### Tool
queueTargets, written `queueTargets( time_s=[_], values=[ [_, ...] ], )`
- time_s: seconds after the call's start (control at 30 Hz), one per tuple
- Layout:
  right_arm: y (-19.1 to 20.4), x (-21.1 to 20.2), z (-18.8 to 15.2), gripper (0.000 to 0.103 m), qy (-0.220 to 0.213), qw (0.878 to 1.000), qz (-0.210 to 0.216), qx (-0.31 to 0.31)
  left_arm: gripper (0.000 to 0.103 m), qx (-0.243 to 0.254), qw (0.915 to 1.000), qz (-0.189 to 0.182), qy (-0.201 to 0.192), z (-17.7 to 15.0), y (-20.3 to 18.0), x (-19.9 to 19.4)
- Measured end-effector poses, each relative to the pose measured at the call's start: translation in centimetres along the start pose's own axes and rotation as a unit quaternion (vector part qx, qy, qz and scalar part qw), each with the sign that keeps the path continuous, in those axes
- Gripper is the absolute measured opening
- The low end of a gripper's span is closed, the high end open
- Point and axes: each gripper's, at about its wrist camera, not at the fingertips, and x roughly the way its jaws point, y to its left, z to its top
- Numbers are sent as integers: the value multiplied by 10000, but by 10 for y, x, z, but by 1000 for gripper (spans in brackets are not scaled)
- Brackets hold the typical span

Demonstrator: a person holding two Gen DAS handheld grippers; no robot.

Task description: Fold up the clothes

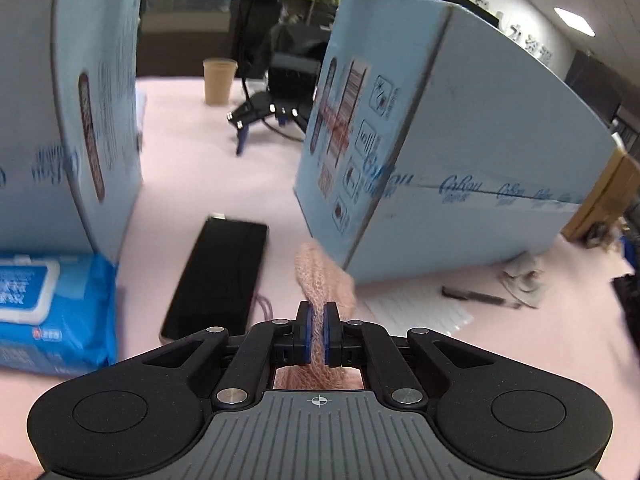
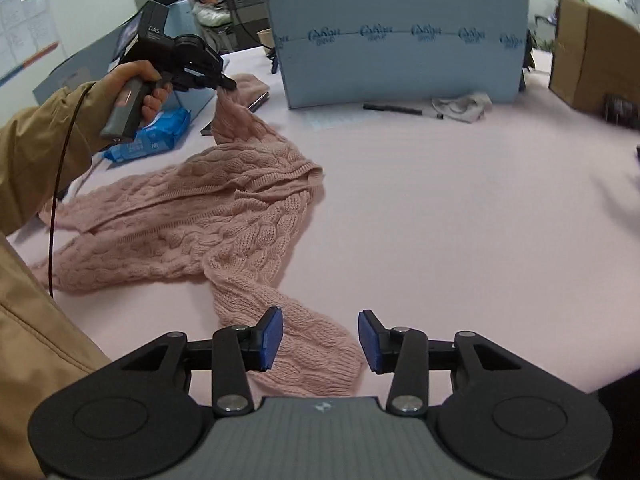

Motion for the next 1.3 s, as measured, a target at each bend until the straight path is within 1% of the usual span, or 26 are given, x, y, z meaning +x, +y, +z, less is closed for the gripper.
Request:
queueTargets(
  time_s=[0.03,0.07,0.13,0.17,0.2,0.23,0.27,0.3,0.33,0.37,0.43,0.5,0.53,0.57,0.6,0.63,0.67,0.73,0.8,0.83,0.93,1.0,1.1,1.2,1.23,1.3],
  values=[
    [-2,3,-1,46,13,10000,-42,78,4,-29,9993,358,-73,-4,-13,6],
    [-4,7,-2,46,38,9998,-72,154,4,-64,9982,578,-164,-8,-20,8],
    [-4,11,-4,46,62,9997,-103,196,5,-127,9948,933,-383,-18,-36,16],
    [-4,12,-5,46,72,9997,-117,207,5,9,9933,1085,-389,-24,-50,26],
    [-3,14,-6,46,81,9996,-130,219,7,189,9934,1099,-262,-29,-62,37],
    [-3,14,-8,46,81,9996,-135,253,7,367,9941,1013,-79,-34,-70,47],
    [-4,13,-9,46,77,9994,-136,297,7,572,9944,872,169,-39,-78,59],
    [-4,12,-11,46,73,9993,-137,340,8,727,9942,413,678,-44,-82,74],
    [-5,12,-13,46,74,9992,-147,377,9,845,9907,-92,1066,-47,-82,85],
    [-5,11,-14,46,78,9990,-161,411,9,1003,9884,-307,1099,-47,-82,85],
    [-6,11,-13,46,95,9987,-200,458,9,1424,9753,-962,1388,-40,-79,84],
    [-7,9,-14,46,82,9984,-223,509,9,1730,9616,-1566,1449,-33,-70,72],
    [-9,8,-14,46,64,9982,-222,548,10,1856,9553,-1814,1414,-28,-62,63],
    [-10,7,-13,46,45,9980,-231,589,10,1935,9515,-1986,1332,-22,-51,53],
    [-11,6,-13,46,25,9977,-244,629,10,1908,9497,-2135,1270,-18,-41,45],
    [-13,6,-13,46,13,9974,-248,679,10,1706,9512,-2266,1216,-13,-30,39],
    [-14,6,-13,46,5,9970,-248,733,12,1496,9548,-2310,1119,-8,-20,35],
    [-18,6,-12,47,4,9962,-258,834,14,1274,9629,-2206,894,-3,-7,32],
    [-19,9,-12,47,41,9961,-277,834,14,1249,9684,-1920,984,-4,-10,46],
    [-19,10,-12,46,62,9961,-290,827,14,1281,9691,-1822,1061,-7,-16,54],
    [-19,12,-12,46,109,9962,-300,812,14,1654,9629,-1729,1247,-17,-37,77],
    [-17,13,-14,47,117,9962,-311,801,17,1918,9604,-1560,1286,-26,-48,86],
    [-15,17,-18,47,192,9960,-287,818,21,2092,9604,-1396,1203,-34,-56,91],
    [-12,23,-23,47,282,9960,-240,814,24,2476,9548,-1225,1096,-40,-65,87],
    [-9,26,-24,47,329,9962,-223,773,26,2537,9541,-1178,1069,-40,-66,86],
    [-5,31,-26,47,428,9966,-203,679,50,2490,9588,-952,985,-37,-64,87]
  ],
)
